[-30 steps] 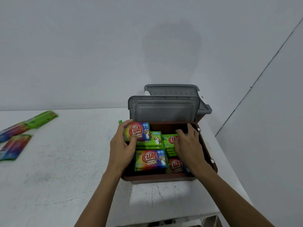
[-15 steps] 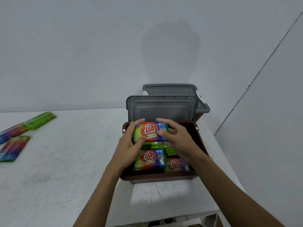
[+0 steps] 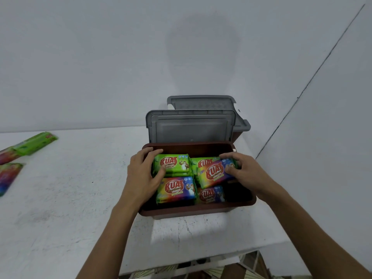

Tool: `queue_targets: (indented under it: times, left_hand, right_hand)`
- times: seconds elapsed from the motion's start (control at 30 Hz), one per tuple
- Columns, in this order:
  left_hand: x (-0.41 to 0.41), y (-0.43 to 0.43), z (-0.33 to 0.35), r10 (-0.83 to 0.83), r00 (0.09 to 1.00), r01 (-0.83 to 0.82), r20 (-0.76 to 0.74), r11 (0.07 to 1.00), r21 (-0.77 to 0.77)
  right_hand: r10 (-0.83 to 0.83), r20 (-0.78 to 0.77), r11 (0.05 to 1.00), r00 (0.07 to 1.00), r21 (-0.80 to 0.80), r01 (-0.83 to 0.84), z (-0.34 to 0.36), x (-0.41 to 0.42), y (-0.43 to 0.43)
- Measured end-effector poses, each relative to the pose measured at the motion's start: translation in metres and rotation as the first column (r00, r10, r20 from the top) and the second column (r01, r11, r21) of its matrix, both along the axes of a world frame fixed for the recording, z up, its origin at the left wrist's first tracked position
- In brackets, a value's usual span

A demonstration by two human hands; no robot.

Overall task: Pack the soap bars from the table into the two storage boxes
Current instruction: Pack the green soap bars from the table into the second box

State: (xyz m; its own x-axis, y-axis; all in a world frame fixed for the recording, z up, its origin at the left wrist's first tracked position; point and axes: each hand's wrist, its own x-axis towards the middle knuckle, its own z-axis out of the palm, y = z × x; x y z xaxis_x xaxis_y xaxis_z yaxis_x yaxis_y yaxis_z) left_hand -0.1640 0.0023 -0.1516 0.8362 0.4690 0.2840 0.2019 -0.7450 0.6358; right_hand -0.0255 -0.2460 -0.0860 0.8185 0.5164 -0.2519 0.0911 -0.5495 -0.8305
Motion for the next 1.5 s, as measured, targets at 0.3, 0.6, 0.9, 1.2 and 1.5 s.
queue_targets:
  times: [0.3, 0.6, 0.9, 1.2, 1.5]
  left_hand:
    - [0.001, -0.004, -0.001, 0.042, 0.998, -0.041, -0.042, 0.999, 0.021]
    - [-0.001, -0.006, -0.001, 0.102, 0.993, -0.1, -0.057, 0.994, 0.035]
    - [-0.002, -0.007, -0.004, 0.169, 0.983, -0.17, -0.075, 0.985, -0.001]
    - [-0.058, 0.04, 0.007, -0.029, 0.998, 0.019, -0.056, 0.987, -0.162]
    - [-0.178, 0.176, 0.001, 0.294, 0.934, -0.317, -0.202, 0.944, -0.095]
  right_hand:
    - [0.072, -0.054, 0.963, 0.996, -0.255, -0.084, -0.032, -0.006, 0.015]
    - [0.241, 0.04, 0.805, 0.97, -0.566, -0.177, -0.046, -0.003, 0.023]
    - [0.247, 0.15, 0.798, 0.957, -0.592, -0.114, -0.024, -0.003, 0.032]
    - [0.321, 0.409, 0.902, 0.854, -0.406, -0.144, 0.034, -0.027, 0.119]
    - [0.511, 0.365, 0.853, 0.778, -0.33, -0.405, 0.024, -0.103, 0.283]
